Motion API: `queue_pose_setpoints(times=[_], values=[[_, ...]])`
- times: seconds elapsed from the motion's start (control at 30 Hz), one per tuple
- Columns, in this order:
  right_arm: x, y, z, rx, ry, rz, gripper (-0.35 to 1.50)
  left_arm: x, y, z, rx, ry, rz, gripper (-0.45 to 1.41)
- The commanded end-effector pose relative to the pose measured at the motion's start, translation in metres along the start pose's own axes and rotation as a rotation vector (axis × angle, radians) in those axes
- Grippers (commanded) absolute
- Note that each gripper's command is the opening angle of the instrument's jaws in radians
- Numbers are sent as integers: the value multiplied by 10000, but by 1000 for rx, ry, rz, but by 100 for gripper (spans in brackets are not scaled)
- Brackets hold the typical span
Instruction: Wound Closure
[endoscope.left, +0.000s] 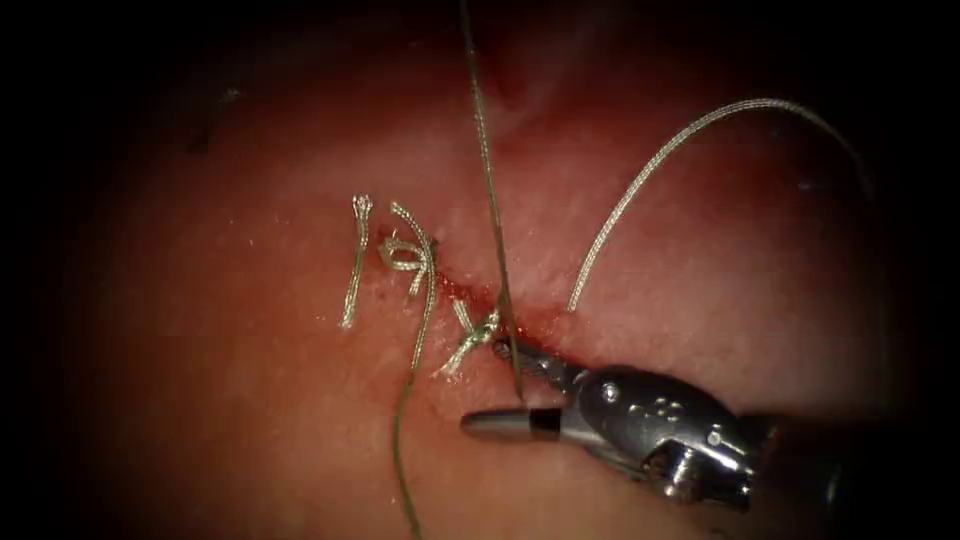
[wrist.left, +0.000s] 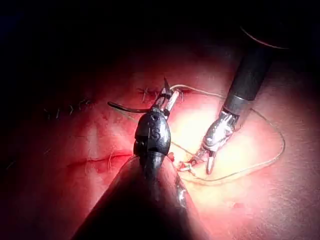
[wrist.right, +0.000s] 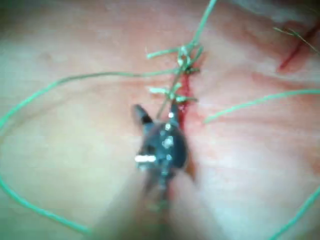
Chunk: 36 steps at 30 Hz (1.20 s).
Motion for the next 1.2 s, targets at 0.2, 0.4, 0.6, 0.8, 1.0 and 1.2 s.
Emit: queue_pose_setpoints(times=[0.2,0.4,0.6,0.8,1.0,1.2], values=[[16,-16,-19,16,-62,20,-35,-4,-7,-2,1,8,6,-45],[44,-50,-52,40,-108,58,-35,-17,-8,-2,19,-11,12,-45],[105,-125,-117,141,-87,60,-35,-48,6,8,38,-36,37,-45],[133,-168,-144,141,-61,17,-35,-81,27,19,46,-56,35,-45],[134,-129,-134,111,-5,-75,124,-100,34,5,31,-56,27,-45],[113,-68,-132,67,49,-199,119,-84,22,-57,55,-86,-7,-45]])
